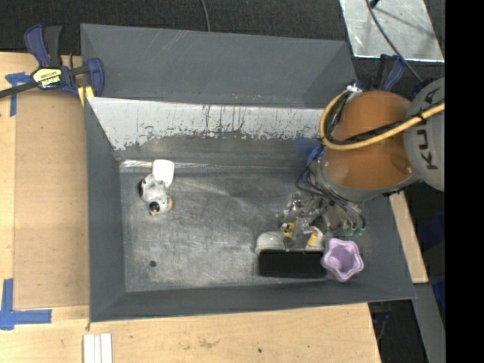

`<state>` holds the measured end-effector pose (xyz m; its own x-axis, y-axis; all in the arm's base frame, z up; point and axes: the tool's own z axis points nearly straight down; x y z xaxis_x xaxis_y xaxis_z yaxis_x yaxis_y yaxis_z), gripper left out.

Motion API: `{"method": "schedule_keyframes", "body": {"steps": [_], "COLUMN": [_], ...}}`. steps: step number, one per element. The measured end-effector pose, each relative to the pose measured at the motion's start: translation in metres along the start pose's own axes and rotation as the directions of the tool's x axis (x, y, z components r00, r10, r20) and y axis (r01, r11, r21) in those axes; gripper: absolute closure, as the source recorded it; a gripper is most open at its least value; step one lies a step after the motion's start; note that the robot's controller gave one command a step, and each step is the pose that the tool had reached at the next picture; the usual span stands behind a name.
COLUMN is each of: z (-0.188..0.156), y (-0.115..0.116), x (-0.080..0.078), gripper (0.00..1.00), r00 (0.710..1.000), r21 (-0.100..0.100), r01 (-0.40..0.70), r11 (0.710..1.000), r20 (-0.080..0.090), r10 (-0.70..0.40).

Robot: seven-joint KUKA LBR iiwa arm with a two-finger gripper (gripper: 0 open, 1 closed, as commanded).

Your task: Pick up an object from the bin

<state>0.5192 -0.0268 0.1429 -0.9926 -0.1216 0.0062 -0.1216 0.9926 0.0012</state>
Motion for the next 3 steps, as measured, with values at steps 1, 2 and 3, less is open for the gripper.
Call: {"method": "schedule_keyframes", "body": {"steps": [1, 2, 3], "z": [-0.069, -0.088, -0.072], "y": [0.002, 0.002, 0.013], "x": [-0.005, 0.000, -0.013], "gripper": [1.00, 1.00, 1.00], "r00": [1.000, 1.000, 0.996], "r21": [0.001, 0.002, 0.005], "r01": [0.023, 0.024, 0.087], "r11": [1.000, 1.000, 0.996], "r20": [0.004, 0.012, 0.017], "r10": [-0.023, -0.024, -0.087]}}
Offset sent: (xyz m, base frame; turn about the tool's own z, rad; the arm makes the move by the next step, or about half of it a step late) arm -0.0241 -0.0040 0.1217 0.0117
